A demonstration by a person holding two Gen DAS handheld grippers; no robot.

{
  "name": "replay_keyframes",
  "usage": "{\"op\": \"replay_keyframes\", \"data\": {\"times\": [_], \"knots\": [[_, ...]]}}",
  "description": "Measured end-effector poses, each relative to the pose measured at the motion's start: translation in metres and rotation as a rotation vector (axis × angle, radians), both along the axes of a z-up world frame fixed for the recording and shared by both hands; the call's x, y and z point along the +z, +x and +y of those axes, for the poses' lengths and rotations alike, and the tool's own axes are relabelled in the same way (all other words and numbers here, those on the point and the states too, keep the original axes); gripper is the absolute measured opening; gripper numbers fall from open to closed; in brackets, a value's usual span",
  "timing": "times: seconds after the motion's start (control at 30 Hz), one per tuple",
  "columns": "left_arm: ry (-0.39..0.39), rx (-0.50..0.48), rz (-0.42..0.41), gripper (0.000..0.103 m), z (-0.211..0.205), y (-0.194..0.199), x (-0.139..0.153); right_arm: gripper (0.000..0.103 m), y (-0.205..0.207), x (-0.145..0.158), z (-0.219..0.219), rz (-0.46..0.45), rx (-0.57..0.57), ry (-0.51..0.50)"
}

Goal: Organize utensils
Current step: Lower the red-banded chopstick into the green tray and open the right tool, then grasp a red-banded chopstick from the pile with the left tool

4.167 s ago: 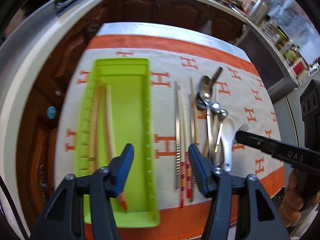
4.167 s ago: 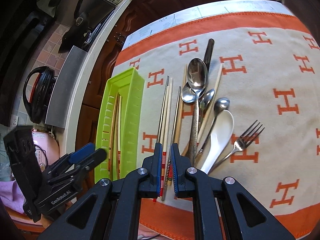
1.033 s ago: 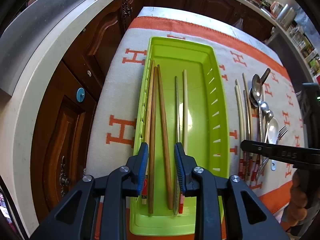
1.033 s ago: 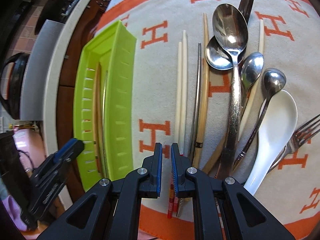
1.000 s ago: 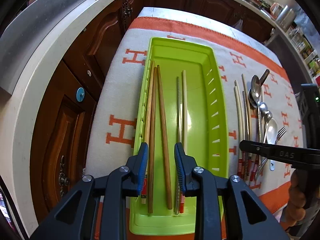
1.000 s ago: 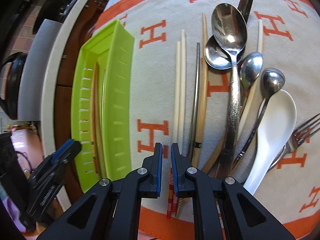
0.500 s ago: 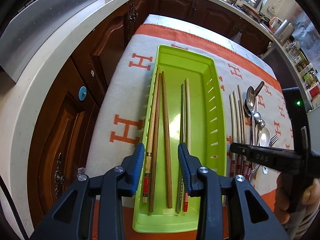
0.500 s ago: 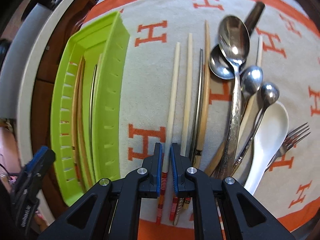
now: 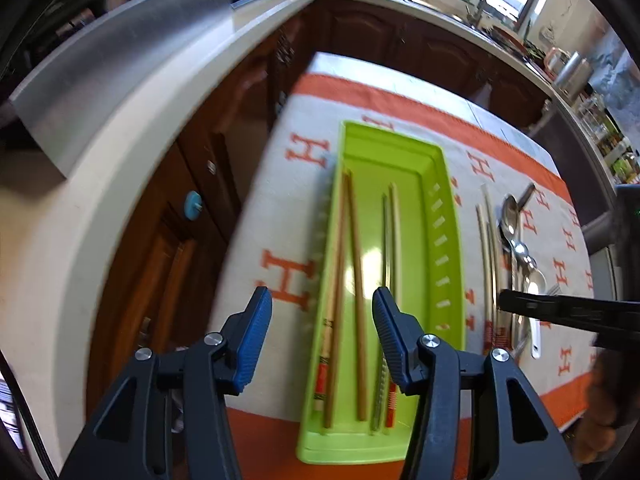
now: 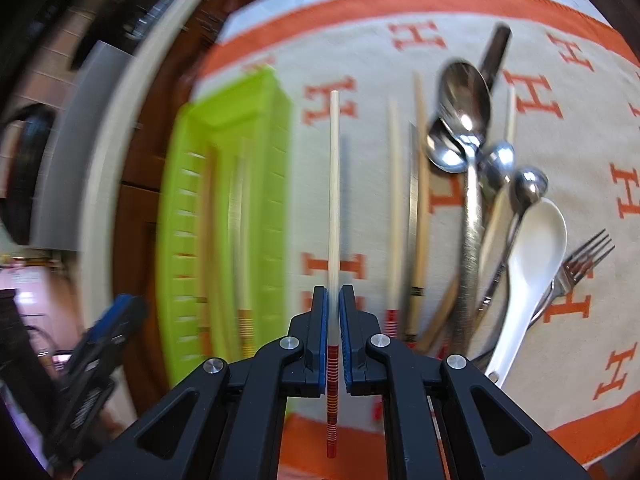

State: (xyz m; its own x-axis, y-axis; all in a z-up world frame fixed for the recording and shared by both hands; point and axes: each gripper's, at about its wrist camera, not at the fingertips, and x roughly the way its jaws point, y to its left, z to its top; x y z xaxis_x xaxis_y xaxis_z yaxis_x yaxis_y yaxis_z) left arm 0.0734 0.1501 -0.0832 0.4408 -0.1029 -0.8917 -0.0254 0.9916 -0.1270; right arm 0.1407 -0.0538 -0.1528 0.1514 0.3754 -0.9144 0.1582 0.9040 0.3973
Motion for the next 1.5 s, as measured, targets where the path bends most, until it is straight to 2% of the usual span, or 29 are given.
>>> {"op": "replay_keyframes", "data": {"times": [0.1,0.2,0.4,0.53,0.73,1.07,1.23,1.33,1.37,1.5], "knots": [[0.014,0.025,-0.015,0.052,0.007,0.002,0.005,0.006,0.000,0.022,0.006,-0.040,0.019,0.063],[0.020,0.047,-0.019,0.052,0.013,0.002,0.006,0.006,0.003,0.029,0.013,-0.042,0.038,0.096],[0.030,0.057,-0.009,0.053,0.016,0.001,0.002,0.006,0.015,0.010,0.041,0.028,0.076,0.103],[0.036,0.065,-0.001,0.053,0.017,0.002,0.000,0.007,0.013,-0.003,0.041,0.060,0.095,0.107],[0.041,0.059,0.003,0.053,0.014,0.003,0.000,0.007,0.007,0.000,0.029,0.022,0.104,0.107],[0.008,-0.065,0.014,0.058,-0.034,-0.008,0.015,0.007,-0.012,0.026,-0.027,-0.046,0.065,0.089],[-0.031,-0.158,0.031,0.058,-0.076,-0.007,0.017,0.007,-0.021,0.025,-0.067,-0.048,0.011,0.070],[-0.072,-0.214,0.071,0.058,-0.106,-0.001,0.009,0.007,-0.026,0.020,-0.088,-0.039,-0.020,0.082],[-0.084,-0.227,0.090,0.057,-0.114,0.002,0.006,0.007,-0.026,0.018,-0.093,-0.036,-0.025,0.086],[-0.128,-0.266,0.168,0.035,-0.143,0.015,-0.012,0.007,-0.030,0.010,-0.114,-0.023,-0.042,0.105]]}}
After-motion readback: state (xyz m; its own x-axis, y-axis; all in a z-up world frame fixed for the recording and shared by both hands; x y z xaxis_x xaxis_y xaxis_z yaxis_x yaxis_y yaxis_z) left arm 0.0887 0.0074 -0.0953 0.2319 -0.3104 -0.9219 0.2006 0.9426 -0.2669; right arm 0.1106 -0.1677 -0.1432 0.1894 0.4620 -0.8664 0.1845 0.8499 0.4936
